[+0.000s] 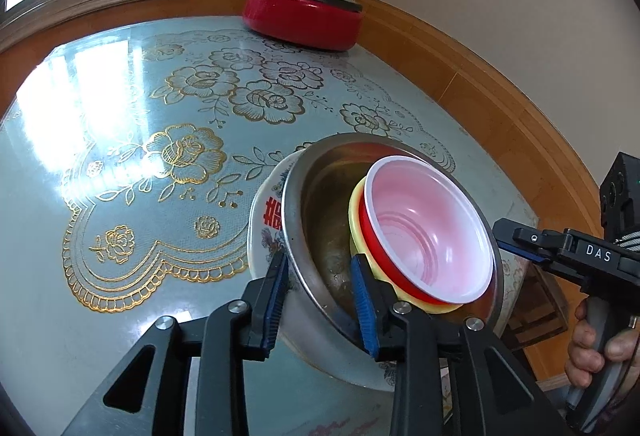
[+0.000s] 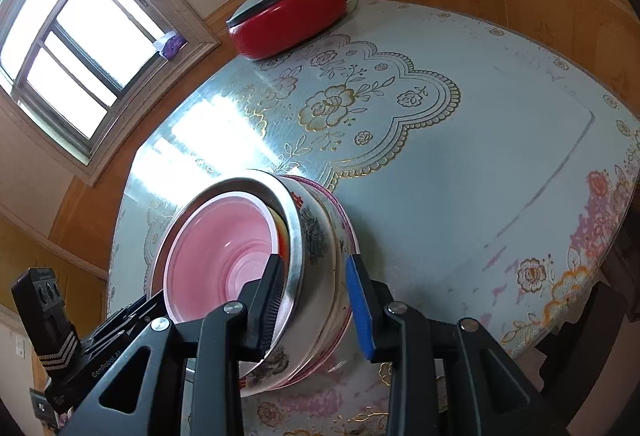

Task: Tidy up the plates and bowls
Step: 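Lower the steel bowl onto the plate stack and open both grippers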

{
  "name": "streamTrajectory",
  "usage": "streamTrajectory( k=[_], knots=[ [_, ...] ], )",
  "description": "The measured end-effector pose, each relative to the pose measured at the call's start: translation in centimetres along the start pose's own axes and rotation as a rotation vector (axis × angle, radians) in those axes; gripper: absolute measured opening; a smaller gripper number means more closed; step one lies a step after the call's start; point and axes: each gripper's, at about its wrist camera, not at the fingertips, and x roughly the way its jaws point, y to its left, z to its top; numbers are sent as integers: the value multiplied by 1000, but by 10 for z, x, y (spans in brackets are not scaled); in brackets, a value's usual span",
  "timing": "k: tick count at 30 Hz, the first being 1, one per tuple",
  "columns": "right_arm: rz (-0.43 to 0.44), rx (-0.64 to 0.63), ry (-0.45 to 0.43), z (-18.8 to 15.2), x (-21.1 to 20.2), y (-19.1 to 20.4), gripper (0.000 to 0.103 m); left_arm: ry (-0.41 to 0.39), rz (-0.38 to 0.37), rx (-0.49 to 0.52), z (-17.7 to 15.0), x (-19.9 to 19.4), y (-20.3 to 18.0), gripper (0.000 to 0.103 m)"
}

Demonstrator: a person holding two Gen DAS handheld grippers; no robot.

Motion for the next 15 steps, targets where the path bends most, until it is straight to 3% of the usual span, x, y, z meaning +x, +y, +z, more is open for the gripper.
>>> streamTrajectory(
  k=[7, 10, 15],
  knots=[
    [-16, -19, -17, -15, -2, 11, 31, -23, -17, 75, -5, -12, -1, 33],
    [-21, -32, -20, -20, 0, 15, 19, -23, -21, 98, -6, -13, -3, 31],
    [-46, -39, -28, -23, -1, 21, 17, -13, -41, 115, -6, -12, -4, 31]
  ],
)
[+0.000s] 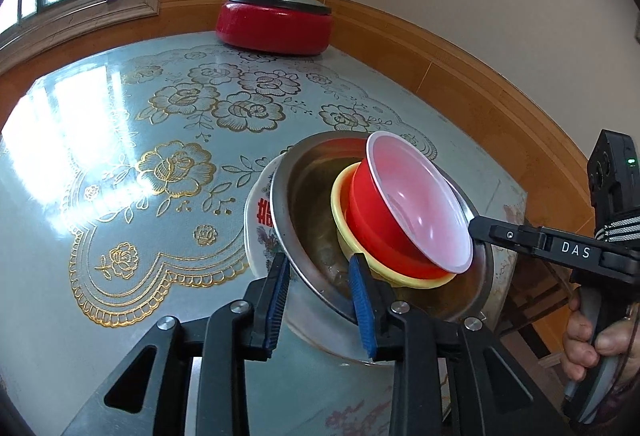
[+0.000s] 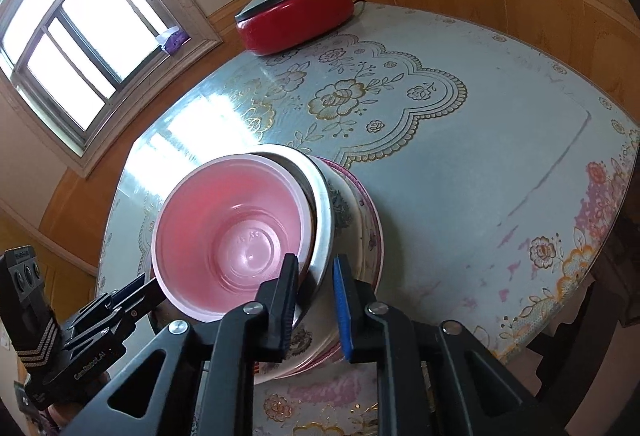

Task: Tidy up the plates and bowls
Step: 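Lower the steel bowl onto the plate stack and open both grippers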

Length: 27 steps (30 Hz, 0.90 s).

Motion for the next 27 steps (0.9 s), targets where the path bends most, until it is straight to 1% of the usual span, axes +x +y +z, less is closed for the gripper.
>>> streamTrajectory(
  k=[2, 4, 5, 7, 10, 11, 13, 14, 16, 18, 20, 21, 22, 24, 27],
  knots=[
    [13, 19, 1, -2, -3, -3, 20, -1, -12, -10, -1, -1, 1, 32],
    [65, 62, 1, -5, -10, -10, 28, -5, -41, -48, -3, -5, 6, 31],
    [76, 79, -8, -8, -15, -14, 29, -11, -58, -67, -4, -9, 10, 31],
    [79, 79, -30, -13, -25, -18, 29, -26, -67, -85, -7, -18, 16, 31],
    [91, 68, -17, -28, -35, -22, 29, -48, -67, -122, -13, -31, 32, 31],
    [98, 59, -5, -34, -35, -21, 29, -53, -58, -132, -16, -35, 38, 31],
    [115, 52, 16, -44, -31, -18, 29, -49, -17, -141, -22, -38, 48, 31],
    [124, 56, 26, -48, -28, -17, 29, -38, -1, -147, -24, -36, 52, 29],
    [141, 78, 49, -54, -19, -16, 29, -2, 10, -155, -28, -29, 57, 29],
    [165, 90, 58, -58, -12, -13, 29, 2, 7, -136, -31, -24, 54, 29],
    [161, 106, 79, -60, -4, -11, 29, 12, 5, -110, -32, -18, 47, 29],
    [174, 117, 78, -61, -2, -11, 29, 15, -7, -101, -32, -16, 44, 29],
    [176, 118, 71, -61, 0, -10, 28, 10, 3, -84, -33, -15, 40, 26],
    [157, 104, 52, -61, 2, -7, 25, -1, 29, -46, -33, -15, 35, 24],
    [141, 102, 42, -59, 3, -6, 24, -2, 17, -42, -31, -13, 36, 23]
  ],
)
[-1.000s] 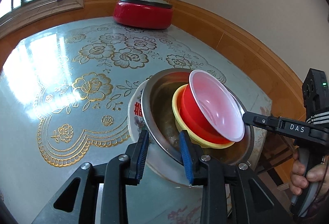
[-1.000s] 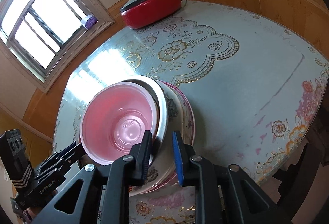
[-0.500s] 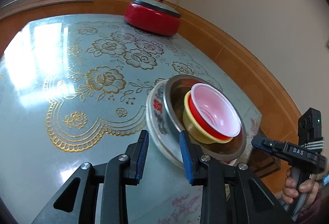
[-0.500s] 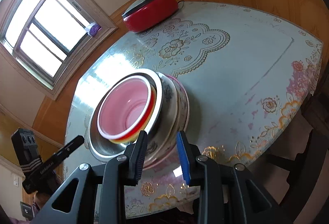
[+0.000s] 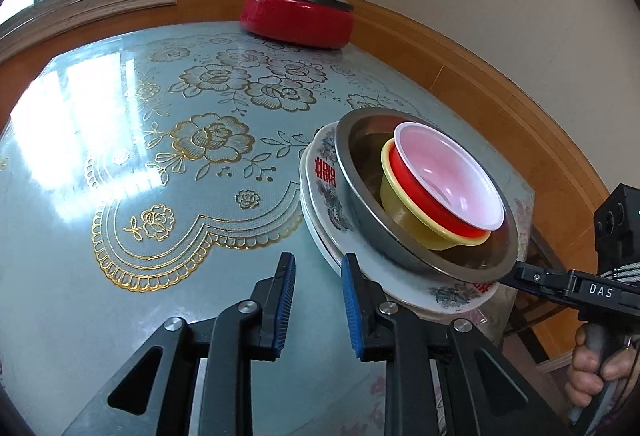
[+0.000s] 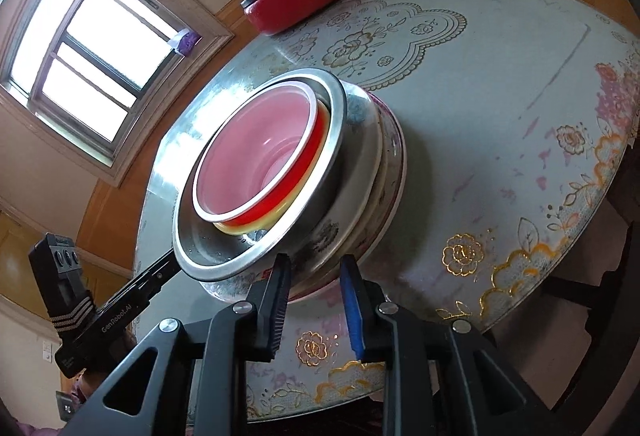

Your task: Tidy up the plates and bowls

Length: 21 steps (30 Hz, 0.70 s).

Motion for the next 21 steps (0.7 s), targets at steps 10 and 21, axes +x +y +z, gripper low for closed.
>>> streamTrajectory(
  k=[10, 21],
  knots=[
    [-117, -55, -38, 11, -5, 5, 19, 4, -37, 27, 3, 4, -4, 20],
    [-140, -56, -41, 8, -6, 9, 21, 9, 13, 34, -1, 2, -6, 29]
  ],
)
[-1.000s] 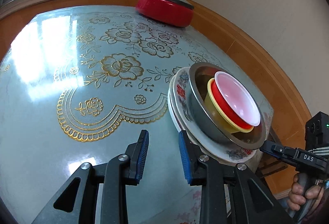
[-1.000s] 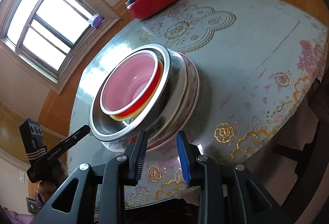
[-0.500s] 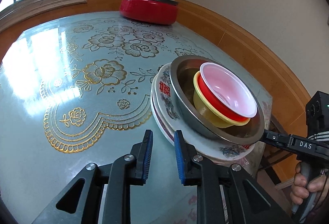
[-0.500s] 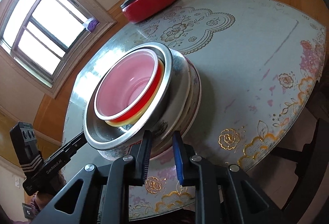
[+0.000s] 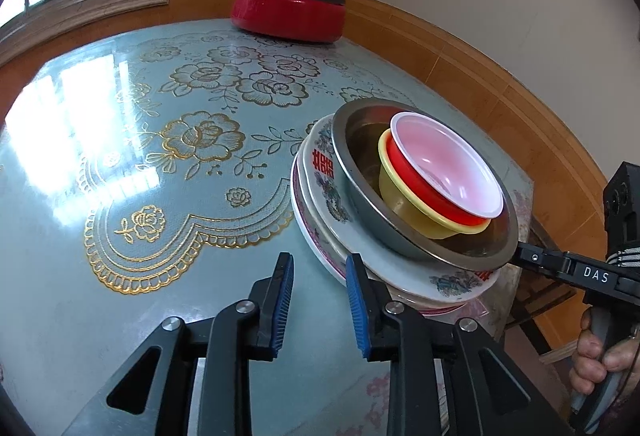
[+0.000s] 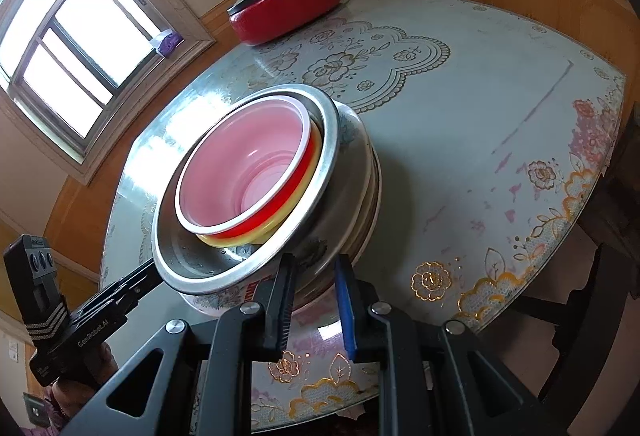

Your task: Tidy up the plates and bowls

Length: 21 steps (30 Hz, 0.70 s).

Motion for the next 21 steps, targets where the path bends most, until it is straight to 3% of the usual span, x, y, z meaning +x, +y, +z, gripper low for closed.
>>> streamTrajectory(
  k=[9, 21],
  knots=[
    [-120, -135, -33, -7, -2, 23, 28, -15, 9, 7, -8, -11, -5, 33],
    [-208, -244, -104, -25, -25, 29, 28, -61, 110, -18, -16, -31, -24, 43]
  ],
)
